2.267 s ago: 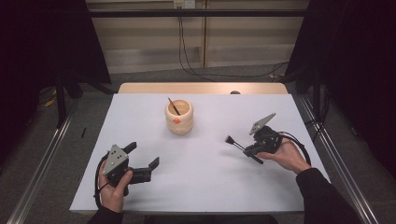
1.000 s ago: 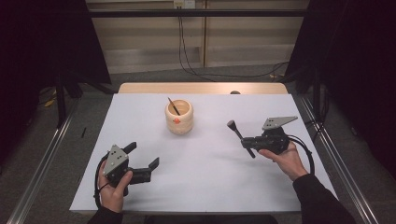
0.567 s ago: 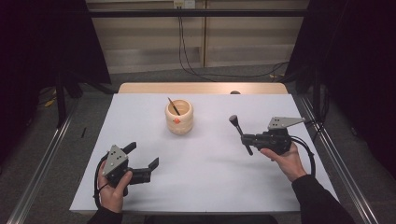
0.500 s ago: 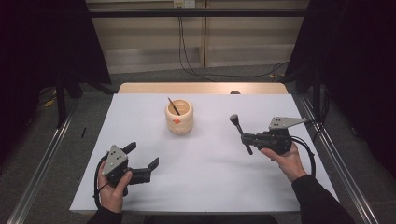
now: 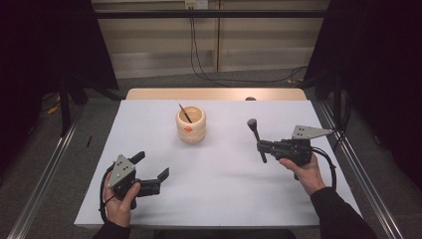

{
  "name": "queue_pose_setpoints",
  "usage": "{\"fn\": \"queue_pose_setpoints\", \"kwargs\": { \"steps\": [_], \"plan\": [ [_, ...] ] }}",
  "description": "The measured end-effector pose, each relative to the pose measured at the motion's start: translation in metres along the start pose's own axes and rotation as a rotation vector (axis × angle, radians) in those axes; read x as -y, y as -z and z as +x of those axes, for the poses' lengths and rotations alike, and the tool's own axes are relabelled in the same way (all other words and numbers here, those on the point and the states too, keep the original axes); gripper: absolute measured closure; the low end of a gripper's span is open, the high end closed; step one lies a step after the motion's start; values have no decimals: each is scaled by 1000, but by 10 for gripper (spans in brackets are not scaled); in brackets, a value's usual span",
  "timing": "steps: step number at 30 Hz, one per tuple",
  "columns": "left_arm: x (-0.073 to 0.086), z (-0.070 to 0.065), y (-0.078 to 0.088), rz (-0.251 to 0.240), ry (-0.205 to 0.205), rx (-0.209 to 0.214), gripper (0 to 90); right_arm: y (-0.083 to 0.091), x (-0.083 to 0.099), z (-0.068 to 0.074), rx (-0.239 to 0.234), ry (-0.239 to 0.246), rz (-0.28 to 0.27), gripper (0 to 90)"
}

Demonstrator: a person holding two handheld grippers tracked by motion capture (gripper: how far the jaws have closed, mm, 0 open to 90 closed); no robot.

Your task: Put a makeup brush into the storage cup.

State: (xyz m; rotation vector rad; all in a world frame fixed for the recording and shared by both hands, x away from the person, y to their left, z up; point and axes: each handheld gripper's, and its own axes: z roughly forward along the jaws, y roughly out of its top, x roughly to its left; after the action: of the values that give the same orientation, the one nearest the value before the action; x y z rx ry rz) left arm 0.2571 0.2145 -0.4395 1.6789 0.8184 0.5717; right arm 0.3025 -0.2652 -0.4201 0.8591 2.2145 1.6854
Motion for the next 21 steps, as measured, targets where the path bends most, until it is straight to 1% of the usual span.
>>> {"fn": "queue_pose_setpoints", "kwargs": {
  "steps": [5, 8, 10, 11, 12, 14, 15, 16, 17, 18, 20, 21],
  "plan": [
    [-1, -2, 0, -12, 11, 5, 14, 2, -1, 0, -9, -3, -18, 803],
    [-1, -3, 0, -16, 10, 14, 14, 2, -1, 1, -9, -2, -21, 803],
    [-2, -3, 0, -16, 9, 7, 14, 1, -2, 2, -13, 0, -25, 802],
    [-3, -4, 0, -17, 5, 10, 14, 1, -2, 3, -17, 6, -20, 803],
    [-4, -4, -1, -22, 11, 19, 14, 1, -3, 4, -25, 9, -21, 802],
    [-5, -3, 0, -26, 12, 15, 14, 1, -4, 5, -20, 13, -23, 802],
    [-5, -3, 0, -23, 12, 10, 14, 0, -4, 6, -25, 9, -28, 802],
    [-6, -4, 0, -31, 23, 17, 14, -1, -5, 6, -30, 8, -30, 802],
    [-7, -4, -1, -32, 18, 19, 14, -2, -5, 7, -31, 11, -26, 802],
    [-8, -6, -1, -33, 24, 18, 14, -2, -5, 7, -33, 10, -25, 803],
    [-11, -7, -2, -39, 12, 22, 13, -4, -5, 9, -37, 15, -28, 802],
    [-13, -8, -3, -40, 17, 24, 14, -4, -5, 9, -41, 13, -28, 803]
  ]
}}
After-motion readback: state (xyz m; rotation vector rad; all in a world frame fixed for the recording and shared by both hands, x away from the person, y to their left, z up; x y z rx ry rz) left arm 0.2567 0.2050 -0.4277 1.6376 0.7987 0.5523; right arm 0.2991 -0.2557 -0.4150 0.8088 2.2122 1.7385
